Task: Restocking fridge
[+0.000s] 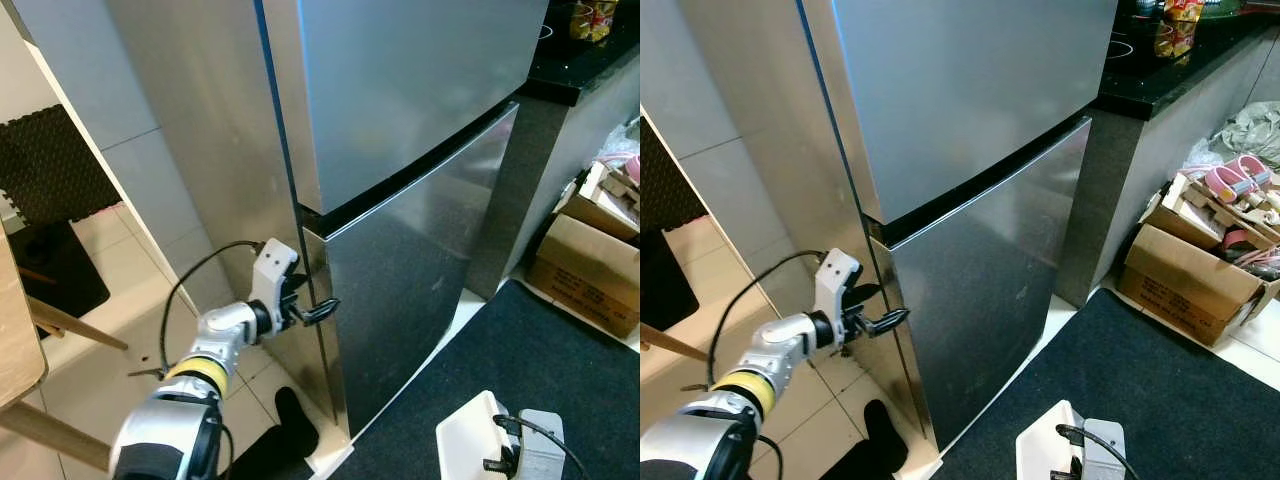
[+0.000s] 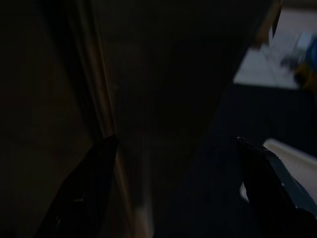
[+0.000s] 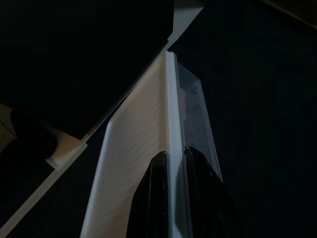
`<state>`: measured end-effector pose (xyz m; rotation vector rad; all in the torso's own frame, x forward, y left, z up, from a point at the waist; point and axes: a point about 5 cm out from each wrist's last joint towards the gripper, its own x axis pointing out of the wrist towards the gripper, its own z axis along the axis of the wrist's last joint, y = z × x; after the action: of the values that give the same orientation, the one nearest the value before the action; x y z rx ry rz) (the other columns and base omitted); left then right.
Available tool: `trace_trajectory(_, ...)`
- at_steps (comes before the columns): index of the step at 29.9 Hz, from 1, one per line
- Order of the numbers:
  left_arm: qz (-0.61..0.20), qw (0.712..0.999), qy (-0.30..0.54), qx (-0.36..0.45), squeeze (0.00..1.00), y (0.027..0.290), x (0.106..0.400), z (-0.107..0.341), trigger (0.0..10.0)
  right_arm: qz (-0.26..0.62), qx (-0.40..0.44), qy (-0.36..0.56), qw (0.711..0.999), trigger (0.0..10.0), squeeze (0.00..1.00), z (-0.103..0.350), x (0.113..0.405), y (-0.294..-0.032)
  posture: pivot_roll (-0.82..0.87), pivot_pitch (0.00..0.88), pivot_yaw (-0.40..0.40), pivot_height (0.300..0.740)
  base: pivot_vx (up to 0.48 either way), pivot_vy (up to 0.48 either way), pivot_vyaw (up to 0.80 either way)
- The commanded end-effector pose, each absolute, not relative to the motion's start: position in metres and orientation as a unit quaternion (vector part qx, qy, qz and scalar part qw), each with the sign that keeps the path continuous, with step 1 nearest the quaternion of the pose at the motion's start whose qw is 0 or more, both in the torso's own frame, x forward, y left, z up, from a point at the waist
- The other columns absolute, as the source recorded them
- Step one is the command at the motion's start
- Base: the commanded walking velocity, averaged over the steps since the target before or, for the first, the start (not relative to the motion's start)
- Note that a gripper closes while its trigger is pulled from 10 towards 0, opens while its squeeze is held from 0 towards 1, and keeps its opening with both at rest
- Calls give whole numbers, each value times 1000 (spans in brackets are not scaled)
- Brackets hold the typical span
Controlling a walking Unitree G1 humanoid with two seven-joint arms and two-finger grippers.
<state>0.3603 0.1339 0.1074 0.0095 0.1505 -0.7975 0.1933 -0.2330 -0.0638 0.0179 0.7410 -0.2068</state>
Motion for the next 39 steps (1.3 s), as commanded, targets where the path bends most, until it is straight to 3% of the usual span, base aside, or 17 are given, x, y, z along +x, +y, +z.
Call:
trace_trajectory(1,-410,909,79,-12,835,123,355,101,10000,-97,7,348,933,10000,0,-60,199,-231,-118,71,84,740,0,0,0)
trace_trajectory(3,-409,910,68,-15,718,116,356,103,10000,-97,7,347,933,10000,0,-60,199,-232,-118,71,84,740,0,0,0)
trace_trajectory(6,-409,910,64,-14,718,113,356,103,10000,-97,7,347,933,10000,0,-60,199,-232,-118,71,84,740,0,0,0)
trace_trajectory(8,-394,918,47,-6,541,105,358,107,10000,-97,5,347,933,10000,0,-60,199,-233,-124,74,82,740,0,0,0)
trace_trajectory(11,-393,919,45,-7,510,102,359,108,10000,-97,5,347,933,10000,0,-60,198,-233,-124,74,82,740,0,0,0)
trace_trajectory(15,-417,907,49,-25,510,94,357,108,10000,-97,4,347,933,10000,0,-60,198,-233,-126,75,83,740,0,0,0)
trace_trajectory(19,-493,866,61,-48,490,75,347,103,10000,-97,5,347,933,10000,0,-60,199,-233,-126,76,85,740,0,0,0)
trace_trajectory(28,-552,830,65,-55,471,49,333,98,10000,-96,6,347,933,10000,0,-60,199,-233,-124,74,85,740,0,0,0)
trace_trajectory(31,-593,800,66,-64,467,31,324,96,10000,-95,7,346,933,10000,0,-60,200,-232,-128,72,86,740,0,0,0)
trace_trajectory(39,-605,791,64,-68,475,26,321,98,10000,-96,6,347,933,10000,0,-59,198,-234,-127,71,85,740,0,0,0)
